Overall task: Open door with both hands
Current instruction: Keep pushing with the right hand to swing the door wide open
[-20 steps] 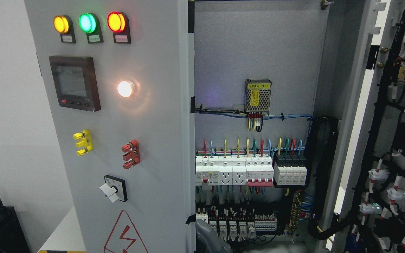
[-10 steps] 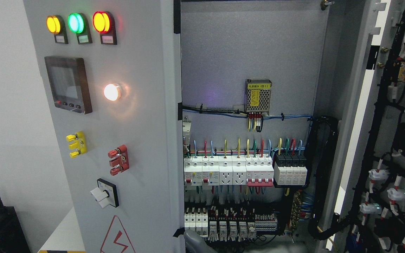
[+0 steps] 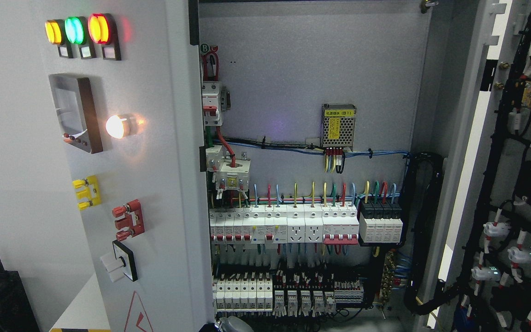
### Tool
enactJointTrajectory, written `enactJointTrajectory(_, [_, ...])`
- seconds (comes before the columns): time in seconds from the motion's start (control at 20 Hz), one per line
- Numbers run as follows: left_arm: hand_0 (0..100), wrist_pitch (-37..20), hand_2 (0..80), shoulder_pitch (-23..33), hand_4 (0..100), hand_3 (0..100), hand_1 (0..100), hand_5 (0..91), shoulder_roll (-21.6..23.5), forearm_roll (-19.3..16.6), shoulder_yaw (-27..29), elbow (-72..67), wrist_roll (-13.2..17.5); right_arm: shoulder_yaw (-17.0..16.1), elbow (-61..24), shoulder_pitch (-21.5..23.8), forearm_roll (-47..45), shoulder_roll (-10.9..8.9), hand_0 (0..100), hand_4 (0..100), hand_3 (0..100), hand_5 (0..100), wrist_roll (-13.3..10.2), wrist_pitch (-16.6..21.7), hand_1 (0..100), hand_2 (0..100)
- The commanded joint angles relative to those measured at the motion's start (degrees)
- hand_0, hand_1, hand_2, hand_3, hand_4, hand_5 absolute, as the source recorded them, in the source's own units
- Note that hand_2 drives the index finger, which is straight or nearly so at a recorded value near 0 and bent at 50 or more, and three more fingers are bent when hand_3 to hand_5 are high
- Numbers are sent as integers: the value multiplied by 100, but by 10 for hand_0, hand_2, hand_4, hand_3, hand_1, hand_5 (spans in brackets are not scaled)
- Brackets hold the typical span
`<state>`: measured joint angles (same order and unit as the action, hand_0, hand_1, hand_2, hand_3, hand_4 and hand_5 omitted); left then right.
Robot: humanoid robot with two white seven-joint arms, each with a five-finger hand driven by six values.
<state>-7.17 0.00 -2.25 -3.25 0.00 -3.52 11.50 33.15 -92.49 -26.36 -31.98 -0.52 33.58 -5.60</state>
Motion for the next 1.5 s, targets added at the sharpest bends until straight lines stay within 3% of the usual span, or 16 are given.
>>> enactJointTrajectory(0.0, [0, -4, 0, -53, 43, 0, 0, 0, -4, 0, 44, 0, 1, 324, -323, 52, 8, -54, 0, 0, 0, 0, -10, 6, 0, 0])
enactJointTrajectory(0.45, [0, -4, 0, -53, 43, 0, 0, 0, 5, 0, 44, 0, 1, 508, -331, 175, 60, 34, 0, 0, 0, 0, -221, 59, 0, 0])
enactJointTrajectory(0.95, [0, -4, 0, -53, 42, 0, 0, 0, 5, 0, 44, 0, 1, 807, -340, 158, 78, 43, 0, 0, 0, 0, -230, 67, 0, 0])
enactJointTrajectory(1.45, [0, -4, 0, -53, 43, 0, 0, 0, 5, 0, 44, 0, 1, 956, -323, 158, 587, 324, 0, 0, 0, 0, -405, 50, 0, 0])
